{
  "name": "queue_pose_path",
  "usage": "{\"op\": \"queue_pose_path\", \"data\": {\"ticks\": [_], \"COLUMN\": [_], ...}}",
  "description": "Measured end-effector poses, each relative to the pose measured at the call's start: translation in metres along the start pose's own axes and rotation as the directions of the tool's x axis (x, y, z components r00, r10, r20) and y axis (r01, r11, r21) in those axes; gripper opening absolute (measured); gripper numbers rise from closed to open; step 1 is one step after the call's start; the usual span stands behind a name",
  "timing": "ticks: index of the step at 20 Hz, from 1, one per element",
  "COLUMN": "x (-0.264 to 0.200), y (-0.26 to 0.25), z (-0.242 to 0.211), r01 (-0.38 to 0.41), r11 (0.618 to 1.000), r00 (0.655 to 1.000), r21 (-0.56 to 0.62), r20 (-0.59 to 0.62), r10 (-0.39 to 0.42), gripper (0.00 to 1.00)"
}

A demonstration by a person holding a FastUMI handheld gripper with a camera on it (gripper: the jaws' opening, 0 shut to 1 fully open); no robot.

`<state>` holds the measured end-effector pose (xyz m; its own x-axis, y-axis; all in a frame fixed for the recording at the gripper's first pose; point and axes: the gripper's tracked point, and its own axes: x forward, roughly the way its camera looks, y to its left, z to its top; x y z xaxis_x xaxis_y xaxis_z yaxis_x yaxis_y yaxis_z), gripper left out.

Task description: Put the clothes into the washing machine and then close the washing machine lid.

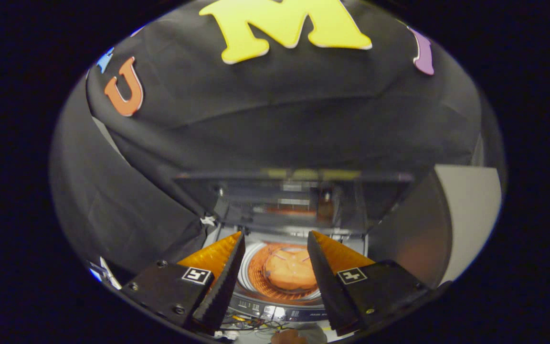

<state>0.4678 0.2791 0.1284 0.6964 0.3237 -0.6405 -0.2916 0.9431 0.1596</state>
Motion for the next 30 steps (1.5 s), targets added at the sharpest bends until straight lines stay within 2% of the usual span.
{"op": "queue_pose_path", "data": {"ticks": [4,10,16,20,27,30], "x": [-0.016,0.017,0.078,0.1,0.1,0.094], "y": [0.003,0.007,0.012,0.011,0.011,0.013], "z": [0.051,0.079,0.086,0.072,0.065,0.068], "r01": [0.006,0.038,0.032,0.053,0.055,0.051], "r11": [1.0,0.999,0.999,0.998,0.998,0.998], "r00": [0.998,0.997,0.999,0.998,0.997,0.988], "r21": [-0.01,-0.029,0.024,0.021,-0.015,-0.048], "r20": [0.063,0.066,0.035,0.019,0.058,0.147], "r10": [-0.006,-0.036,-0.033,-0.054,-0.054,-0.044], "gripper": [0.82,0.82,0.82,0.82,0.83,0.84]}}
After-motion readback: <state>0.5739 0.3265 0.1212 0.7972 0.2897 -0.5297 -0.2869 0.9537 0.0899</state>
